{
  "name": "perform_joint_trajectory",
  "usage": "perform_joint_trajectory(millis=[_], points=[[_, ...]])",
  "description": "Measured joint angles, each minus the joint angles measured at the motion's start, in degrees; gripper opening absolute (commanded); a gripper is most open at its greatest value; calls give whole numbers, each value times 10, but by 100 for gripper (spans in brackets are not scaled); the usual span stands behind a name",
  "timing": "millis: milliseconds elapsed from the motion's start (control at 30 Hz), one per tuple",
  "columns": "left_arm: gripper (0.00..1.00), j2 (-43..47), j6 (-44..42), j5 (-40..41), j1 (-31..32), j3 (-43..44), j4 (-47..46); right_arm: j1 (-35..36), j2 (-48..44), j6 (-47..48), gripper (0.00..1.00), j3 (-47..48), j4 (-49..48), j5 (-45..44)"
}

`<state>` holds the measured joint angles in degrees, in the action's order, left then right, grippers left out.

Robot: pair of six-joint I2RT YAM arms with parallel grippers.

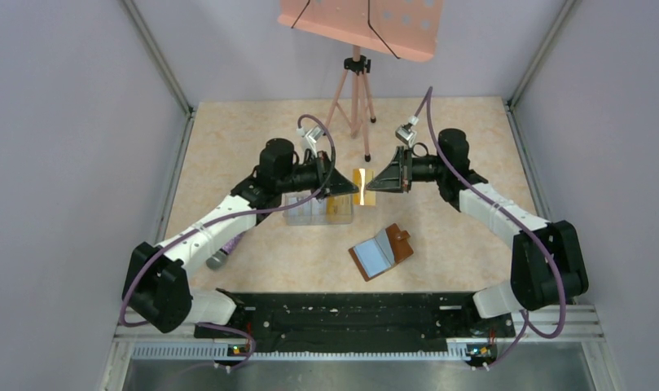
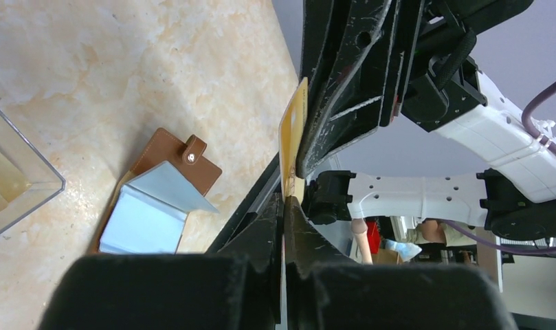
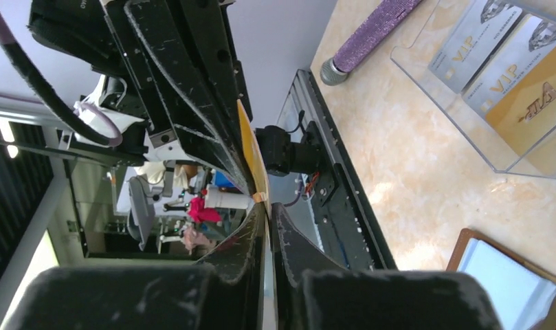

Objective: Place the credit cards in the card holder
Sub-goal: Insert the credit card into the card holder.

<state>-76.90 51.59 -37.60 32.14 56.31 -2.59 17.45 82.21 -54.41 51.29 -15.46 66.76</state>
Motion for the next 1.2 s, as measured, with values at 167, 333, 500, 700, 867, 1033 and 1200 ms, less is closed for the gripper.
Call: perform_joint_trajectory(millis=[167,333,500,700,867,1033,1200], points=[[23,0,4,-4,-3,-2,-4,0,1,-8,0,0,-9,4],[43,-3,1,5,-2,-9,8,5,1,21,0,4,29,1],[42,-3,-28,39,-1,-26,81,23,14,160,0,52,227,-57],[39,-16,-83,109,13,-34,218,68,55,285,0,64,408,-168],[28,-75,-130,156,70,-23,295,77,69,344,0,42,502,-259],[21,-165,-167,170,124,16,327,77,79,381,0,41,548,-330],[18,-244,-194,180,153,67,341,77,91,406,0,41,574,-385]])
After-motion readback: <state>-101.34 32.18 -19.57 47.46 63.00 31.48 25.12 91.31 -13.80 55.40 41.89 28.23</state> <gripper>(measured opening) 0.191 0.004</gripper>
